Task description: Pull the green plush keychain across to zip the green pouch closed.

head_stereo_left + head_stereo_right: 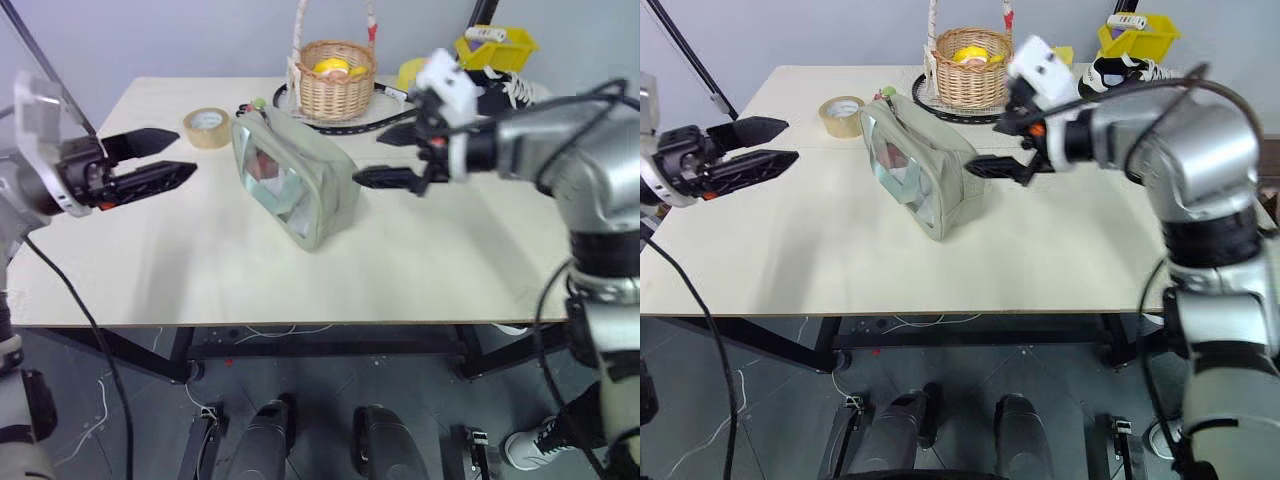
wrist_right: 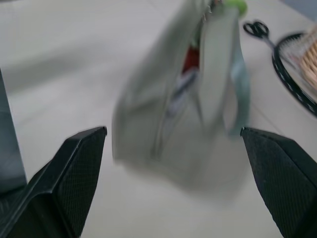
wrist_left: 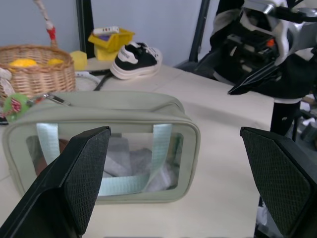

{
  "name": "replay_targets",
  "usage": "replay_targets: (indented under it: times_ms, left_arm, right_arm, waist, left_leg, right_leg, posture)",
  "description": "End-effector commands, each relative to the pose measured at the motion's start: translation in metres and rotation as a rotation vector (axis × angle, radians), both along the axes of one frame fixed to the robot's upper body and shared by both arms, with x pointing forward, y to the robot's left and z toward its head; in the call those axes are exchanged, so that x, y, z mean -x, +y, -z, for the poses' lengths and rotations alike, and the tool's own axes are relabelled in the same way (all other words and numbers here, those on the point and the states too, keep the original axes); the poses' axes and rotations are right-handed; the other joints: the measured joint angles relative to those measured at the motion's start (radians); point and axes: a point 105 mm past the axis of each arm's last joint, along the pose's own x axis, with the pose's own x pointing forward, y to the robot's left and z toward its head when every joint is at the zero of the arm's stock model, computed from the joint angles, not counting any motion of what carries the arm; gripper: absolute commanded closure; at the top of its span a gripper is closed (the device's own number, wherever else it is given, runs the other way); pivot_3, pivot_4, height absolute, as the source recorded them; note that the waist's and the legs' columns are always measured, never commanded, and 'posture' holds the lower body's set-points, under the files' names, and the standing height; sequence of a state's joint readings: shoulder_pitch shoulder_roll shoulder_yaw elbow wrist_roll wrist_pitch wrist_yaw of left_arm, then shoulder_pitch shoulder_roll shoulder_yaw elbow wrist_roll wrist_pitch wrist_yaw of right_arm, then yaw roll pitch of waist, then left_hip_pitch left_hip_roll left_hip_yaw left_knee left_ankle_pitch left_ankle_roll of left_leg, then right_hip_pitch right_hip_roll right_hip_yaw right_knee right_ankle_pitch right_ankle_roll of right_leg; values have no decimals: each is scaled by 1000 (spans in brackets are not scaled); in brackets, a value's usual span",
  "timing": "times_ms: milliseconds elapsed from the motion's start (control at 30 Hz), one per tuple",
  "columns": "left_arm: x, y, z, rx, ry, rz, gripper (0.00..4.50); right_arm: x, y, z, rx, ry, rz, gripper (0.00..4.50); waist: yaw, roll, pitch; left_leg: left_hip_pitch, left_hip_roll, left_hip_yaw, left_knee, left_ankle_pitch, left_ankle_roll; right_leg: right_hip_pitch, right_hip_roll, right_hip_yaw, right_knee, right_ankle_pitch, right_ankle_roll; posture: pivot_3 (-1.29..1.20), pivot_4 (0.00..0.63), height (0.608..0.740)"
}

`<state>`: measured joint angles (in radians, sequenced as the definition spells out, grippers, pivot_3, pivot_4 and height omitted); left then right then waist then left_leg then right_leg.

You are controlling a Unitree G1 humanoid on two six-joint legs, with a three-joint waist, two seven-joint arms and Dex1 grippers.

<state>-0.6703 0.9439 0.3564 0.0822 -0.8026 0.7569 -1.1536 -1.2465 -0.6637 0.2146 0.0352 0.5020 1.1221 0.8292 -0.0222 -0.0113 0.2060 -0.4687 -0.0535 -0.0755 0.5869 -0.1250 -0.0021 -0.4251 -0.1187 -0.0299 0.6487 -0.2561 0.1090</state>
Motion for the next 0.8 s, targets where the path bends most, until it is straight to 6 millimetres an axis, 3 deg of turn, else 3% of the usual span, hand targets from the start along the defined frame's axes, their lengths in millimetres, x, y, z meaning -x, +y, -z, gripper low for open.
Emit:
replay_targets:
  times_ms: [33, 100, 233, 300, 400, 500, 733, 800]
  left_arm:
    - [7, 3, -10, -22, -55, 4, 32]
    - [7, 2, -7, -41, -55, 7, 32]
    - [8, 2, -8, -42, -62, 6, 32]
    - [10, 3, -6, -51, -61, -1, 32]
    - [11, 4, -4, -60, -59, -10, 32]
    - [12, 5, -2, -68, -62, -21, 0]
    - [12, 5, -2, -71, -65, -31, 0]
    - [11, 4, -1, -72, -63, -30, 0]
  right_arm:
    - [-16, 25, -28, -32, -37, 26, 0]
    - [-29, 54, -36, -45, -11, 37, 0]
    - [-47, 94, -24, 18, 17, 44, 0]
    - [-52, 108, -12, 46, 33, 39, 0]
    - [-59, 115, 3, 90, 41, 54, 0]
    - [-65, 115, 15, 127, 37, 81, 863]
    - [-65, 116, 3, 100, 15, 67, 4456]
    - [-60, 114, -12, 116, -53, -12, 4456]
  waist:
    - [-1, 0, 0]
    - [-4, 0, 0]
    - [-16, -1, -1]
    - [-20, -2, -1]
    - [-21, -2, -1]
    - [-24, -2, -1]
    - [-27, -1, -1]
    - [-27, -1, -1]
  left_leg:
    - [0, 0, 0, 0, 0, 0]
    - [0, -1, 1, 0, 1, -1]
    - [2, -2, 1, -4, 3, -4]
    - [4, -2, 1, -7, 4, -6]
    - [5, -2, 1, -9, 5, -8]
    - [4, -2, 1, -10, 5, -9]
    - [5, -1, 0, -11, 7, -11]
    - [5, -1, 0, -11, 7, -11]
  right_leg:
    - [0, 0, 0, 0, 0, 0]
    - [0, 0, 0, 1, 0, 0]
    - [-1, 2, 0, 3, 1, 1]
    - [0, 2, 0, 3, 1, 1]
    - [0, 3, 0, 3, 1, 1]
    - [-2, 3, 0, 6, 1, 1]
    - [-5, 6, 0, 11, 1, 1]
    - [-5, 6, 0, 12, 1, 1]
  posture:
    - [0, 150, 724]
    - [0, 150, 724]
    - [0, 150, 724]
    - [0, 150, 724]
    - [0, 150, 724]
    - [0, 150, 724]
    - [0, 150, 724]
    - [0, 150, 724]
